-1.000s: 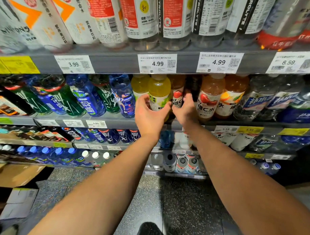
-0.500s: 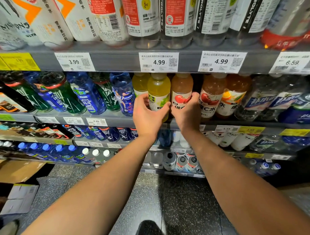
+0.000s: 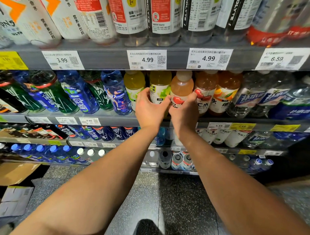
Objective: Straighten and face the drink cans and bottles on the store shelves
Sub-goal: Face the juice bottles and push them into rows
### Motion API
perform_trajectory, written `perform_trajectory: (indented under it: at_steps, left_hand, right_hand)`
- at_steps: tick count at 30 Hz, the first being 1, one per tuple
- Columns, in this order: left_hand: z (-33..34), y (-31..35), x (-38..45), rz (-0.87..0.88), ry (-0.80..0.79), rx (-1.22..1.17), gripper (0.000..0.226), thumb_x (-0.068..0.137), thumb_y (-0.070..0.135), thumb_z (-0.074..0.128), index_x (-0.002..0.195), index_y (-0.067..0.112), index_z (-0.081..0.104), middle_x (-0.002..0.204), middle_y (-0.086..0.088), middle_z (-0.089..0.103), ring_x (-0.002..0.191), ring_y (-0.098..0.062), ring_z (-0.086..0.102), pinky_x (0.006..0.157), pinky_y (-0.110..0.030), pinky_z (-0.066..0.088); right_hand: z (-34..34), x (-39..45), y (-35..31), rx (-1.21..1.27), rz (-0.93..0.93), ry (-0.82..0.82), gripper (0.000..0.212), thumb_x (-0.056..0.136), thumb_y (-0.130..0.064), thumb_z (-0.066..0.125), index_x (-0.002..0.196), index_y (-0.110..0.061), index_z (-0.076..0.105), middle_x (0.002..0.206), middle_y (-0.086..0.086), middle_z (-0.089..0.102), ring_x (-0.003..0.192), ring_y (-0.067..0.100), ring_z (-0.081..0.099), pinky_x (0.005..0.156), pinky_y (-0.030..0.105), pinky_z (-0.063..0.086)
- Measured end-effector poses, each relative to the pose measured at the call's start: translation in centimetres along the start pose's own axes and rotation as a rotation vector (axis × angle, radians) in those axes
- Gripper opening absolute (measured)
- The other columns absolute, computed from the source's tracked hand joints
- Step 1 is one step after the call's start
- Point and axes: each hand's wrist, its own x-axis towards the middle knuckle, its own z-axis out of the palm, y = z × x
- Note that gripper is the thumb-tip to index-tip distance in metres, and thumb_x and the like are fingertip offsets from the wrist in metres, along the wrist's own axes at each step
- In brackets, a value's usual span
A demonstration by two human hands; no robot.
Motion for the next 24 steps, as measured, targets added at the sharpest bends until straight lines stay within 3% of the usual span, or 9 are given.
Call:
perform_trajectory:
  at_steps: [2, 4, 8, 12, 15, 18, 24]
  left_hand:
    - [0.1, 0.0, 0.2, 0.009, -0.056, 0.009, 0.06, 0.067, 0.05, 0.08, 0.113, 0.018, 0.06, 0.106, 0.004, 0.069, 0.094, -0.013, 0.063, 0.079, -0.031, 0.051]
    - [0.4, 0.0, 0.4, 0.008, -0.088, 0.015, 0.065, 0.066, 0.049, 0.083, 0.114, 0.016, 0.057, 0.101, 0.006, 0.067, 0.086, -0.01, 0.059, 0.071, -0.023, 0.041]
    - [0.9, 0.2, 0.8, -0.015, -0.087, -0.012, 0.06, 0.061, 0.05, 0.085, 0.099, 0.02, 0.05, 0.089, 0.01, 0.056, 0.079, -0.012, 0.052, 0.063, -0.016, 0.029]
    - [1.7, -0.3, 0.7, -0.037, -0.055, -0.09, 0.062, 0.061, 0.047, 0.084, 0.105, 0.016, 0.052, 0.095, 0.006, 0.06, 0.085, -0.013, 0.057, 0.074, -0.024, 0.042]
    - [2.2, -0.8, 0.4, -0.05, -0.051, -0.117, 0.068, 0.065, 0.044, 0.085, 0.116, 0.013, 0.052, 0.103, 0.005, 0.06, 0.094, -0.011, 0.056, 0.082, -0.022, 0.042]
    - [2.6, -1.4, 0.3, -0.066, -0.053, -0.087, 0.075, 0.068, 0.036, 0.086, 0.127, 0.009, 0.049, 0.119, -0.004, 0.061, 0.11, -0.018, 0.056, 0.096, -0.028, 0.044]
    - [2.4, -1.3, 0.3, -0.09, -0.049, -0.089, 0.079, 0.066, 0.037, 0.087, 0.131, 0.012, 0.049, 0.123, -0.002, 0.064, 0.113, -0.016, 0.058, 0.101, -0.032, 0.046]
  right_hand:
    - [-0.2, 0.5, 0.2, -0.037, 0.009, -0.028, 0.063, 0.07, -0.022, 0.082, 0.119, -0.005, 0.046, 0.114, 0.014, 0.065, 0.103, 0.032, 0.064, 0.082, 0.04, 0.055]
    - [-0.4, 0.7, 0.4, -0.057, 0.006, -0.028, 0.062, 0.069, -0.024, 0.082, 0.118, -0.006, 0.046, 0.111, 0.014, 0.067, 0.1, 0.033, 0.066, 0.078, 0.037, 0.055]
    - [-0.2, 0.9, 0.4, -0.06, -0.009, -0.02, 0.053, 0.07, -0.02, 0.077, 0.112, -0.008, 0.048, 0.103, 0.012, 0.07, 0.092, 0.033, 0.067, 0.069, 0.03, 0.048]
    - [0.1, 1.0, 0.3, -0.047, -0.01, -0.005, 0.047, 0.076, -0.023, 0.075, 0.111, -0.009, 0.048, 0.101, 0.013, 0.07, 0.092, 0.033, 0.067, 0.07, 0.033, 0.052]
    - [0.2, 1.2, 0.3, -0.059, -0.017, -0.009, 0.049, 0.077, -0.029, 0.075, 0.112, -0.008, 0.047, 0.103, 0.013, 0.07, 0.094, 0.033, 0.067, 0.071, 0.033, 0.051]
    - [0.2, 1.2, 0.4, -0.083, -0.025, -0.02, 0.057, 0.073, -0.03, 0.079, 0.115, -0.008, 0.046, 0.106, 0.012, 0.069, 0.096, 0.032, 0.067, 0.073, 0.034, 0.051]
    - [0.1, 0.7, 0.8, -0.1, -0.062, 0.006, 0.065, 0.076, -0.037, 0.077, 0.124, -0.008, 0.045, 0.118, 0.012, 0.066, 0.108, 0.032, 0.064, 0.083, 0.038, 0.053]
